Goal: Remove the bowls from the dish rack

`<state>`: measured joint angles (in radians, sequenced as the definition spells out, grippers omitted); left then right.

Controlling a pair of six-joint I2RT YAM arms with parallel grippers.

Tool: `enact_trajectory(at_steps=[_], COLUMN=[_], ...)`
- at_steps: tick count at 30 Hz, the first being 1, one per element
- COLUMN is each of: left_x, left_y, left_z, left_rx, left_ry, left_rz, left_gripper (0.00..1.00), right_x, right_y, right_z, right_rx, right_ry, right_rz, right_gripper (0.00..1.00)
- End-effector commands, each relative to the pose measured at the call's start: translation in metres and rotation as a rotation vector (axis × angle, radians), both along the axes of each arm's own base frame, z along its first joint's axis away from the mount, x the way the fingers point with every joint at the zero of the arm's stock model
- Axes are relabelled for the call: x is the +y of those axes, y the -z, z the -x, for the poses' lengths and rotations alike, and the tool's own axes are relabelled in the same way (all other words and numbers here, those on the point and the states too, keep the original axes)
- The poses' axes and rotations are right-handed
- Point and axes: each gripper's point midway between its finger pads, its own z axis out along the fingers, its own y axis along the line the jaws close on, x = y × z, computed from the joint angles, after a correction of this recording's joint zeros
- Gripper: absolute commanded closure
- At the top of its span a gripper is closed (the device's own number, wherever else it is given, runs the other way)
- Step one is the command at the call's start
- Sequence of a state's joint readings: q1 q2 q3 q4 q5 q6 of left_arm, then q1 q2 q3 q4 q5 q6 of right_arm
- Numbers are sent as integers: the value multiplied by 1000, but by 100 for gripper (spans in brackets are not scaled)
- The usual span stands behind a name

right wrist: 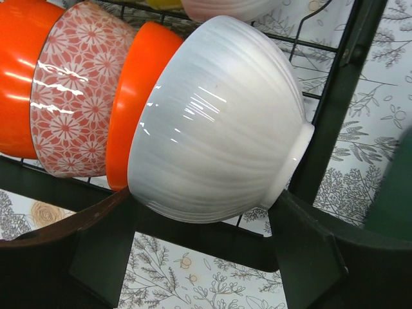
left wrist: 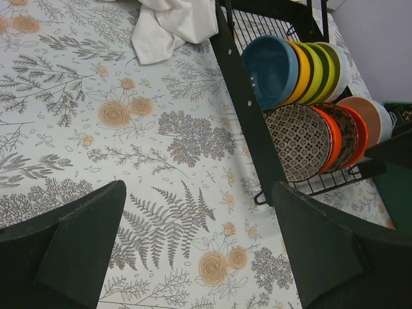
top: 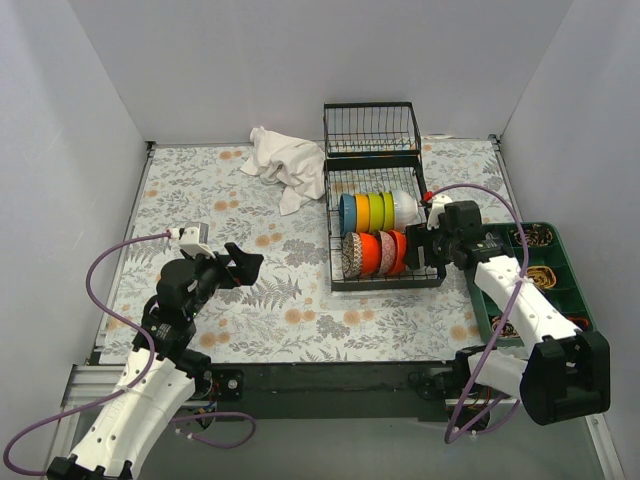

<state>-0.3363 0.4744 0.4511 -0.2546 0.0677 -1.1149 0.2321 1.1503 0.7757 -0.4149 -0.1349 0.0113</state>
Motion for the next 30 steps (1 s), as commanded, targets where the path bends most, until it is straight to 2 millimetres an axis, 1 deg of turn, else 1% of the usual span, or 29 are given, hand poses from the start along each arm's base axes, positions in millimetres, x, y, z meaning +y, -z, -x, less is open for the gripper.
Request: enact_trajectory(at_steps=[1,5,9,10,12,14,15,16,17,18,19,20,21,22,23,24,25,27,28,29,30], left_x=[0,-1,-6,-7,-11,-16,-19,-22,-25,-30,-33,-37,-44,-48,-52,-56,-62,-70,-73,-78,-81], left_y=[2,1,4,7,6,8,5,5,9,4,6,4,8,2,1,5,-3,-4,-6,-14,-21], left_z=[0,0,0,0,-1,-1,-2,-2,-4,-4,-5,-5,-7,-8,-9,-13,-14,-21,-23,-26,-30], left_rx=[-10,-9,10,22,33,52,53,57,79,73,92,100,125,128,135,160,155,174,180,175,161], left_ry=[3,7,27,34,50,71,83,92,101,130,140,157,183,199,216,228,256,274,287,295,300], left_rz=[-14,-8,-2,-2,15,23,34,40,41,53,63,72,78,94,102,104,115,132,142,165,179], left_gripper=[2,2,2,2,2,2,2,2,2,2,2,2,2,2,2,2,2,2,2,2,2], right_x=[-5,-5,-6,-11,-12,-13,-13,-12,-12,-10,-8,-7,-2,3,6,9,13,18,24,27,31], right_y=[-30,-34,-51,-57,-65,-73,-74,-83,-86,-90,-99,-103,-107,-113,-122,-126,-132,-144,-151,-154,-162], right_z=[-22,-20,-22,-23,-23,-22,-21,-21,-21,-21,-20,-20,-18,-16,-16,-15,-13,-12,-9,-8,-8], right_rx=[-140,-143,-172,-189,-200,-215,-214,-234,-237,-246,-261,-270,-268,-274,-287,-291,-297,-314,-318,-320,-333], right_ry=[83,90,111,135,143,149,150,149,151,148,140,141,122,101,91,81,68,51,25,9,-7], right_rz=[11,14,1,13,11,5,6,-5,-12,-22,-41,-47,-76,-99,-118,-133,-158,-189,-219,-234,-254], right_gripper=[76,81,84,84,85,86,86,86,86,86,86,86,86,86,86,86,86,86,86,86,86])
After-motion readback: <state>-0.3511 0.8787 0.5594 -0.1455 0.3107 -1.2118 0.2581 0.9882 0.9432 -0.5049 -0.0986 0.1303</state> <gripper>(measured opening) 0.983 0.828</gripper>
